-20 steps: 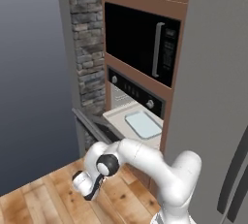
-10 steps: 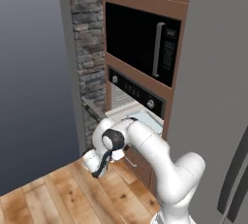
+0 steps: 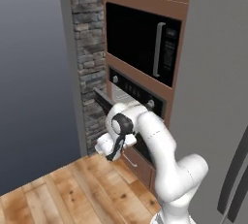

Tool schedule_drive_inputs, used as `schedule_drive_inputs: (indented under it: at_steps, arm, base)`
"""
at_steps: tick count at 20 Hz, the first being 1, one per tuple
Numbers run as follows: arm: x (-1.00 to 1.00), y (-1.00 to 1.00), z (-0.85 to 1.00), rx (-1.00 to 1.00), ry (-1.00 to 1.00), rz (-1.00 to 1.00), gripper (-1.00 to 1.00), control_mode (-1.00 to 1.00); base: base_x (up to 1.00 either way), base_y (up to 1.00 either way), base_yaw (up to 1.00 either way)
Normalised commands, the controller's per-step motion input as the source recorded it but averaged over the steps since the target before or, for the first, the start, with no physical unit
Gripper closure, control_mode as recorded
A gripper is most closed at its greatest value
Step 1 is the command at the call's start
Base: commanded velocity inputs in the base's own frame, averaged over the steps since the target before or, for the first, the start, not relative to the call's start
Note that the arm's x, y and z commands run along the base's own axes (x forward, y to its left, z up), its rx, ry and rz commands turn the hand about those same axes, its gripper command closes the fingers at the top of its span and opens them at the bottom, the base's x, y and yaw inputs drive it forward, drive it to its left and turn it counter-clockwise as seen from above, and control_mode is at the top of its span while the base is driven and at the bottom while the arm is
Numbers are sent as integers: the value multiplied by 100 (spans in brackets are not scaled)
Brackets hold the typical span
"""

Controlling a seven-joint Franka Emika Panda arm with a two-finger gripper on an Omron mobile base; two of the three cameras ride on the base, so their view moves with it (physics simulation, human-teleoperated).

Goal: Take the baked cake out of the oven and place it on the plate for cooling. Then close the oven door.

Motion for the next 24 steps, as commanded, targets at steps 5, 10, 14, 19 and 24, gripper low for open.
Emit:
schedule_drive_inputs:
  at_steps: [5,10,14,19,24]
  arm:
    - [100,-91,0,-13,21,-9,-100,-100]
    - [100,-90,0,-10,22,-8,-100,-100]
    - [100,-68,-1,-8,23,-7,-100,-100]
    - [89,-25,-25,-5,19,-8,-100,-100]
    - [27,0,-23,0,15,-8,-100,-100]
  base:
    - [0,0,0]
    - [0,0,0]
    - [0,0,0]
    - [0,0,0]
    - [0,0,0]
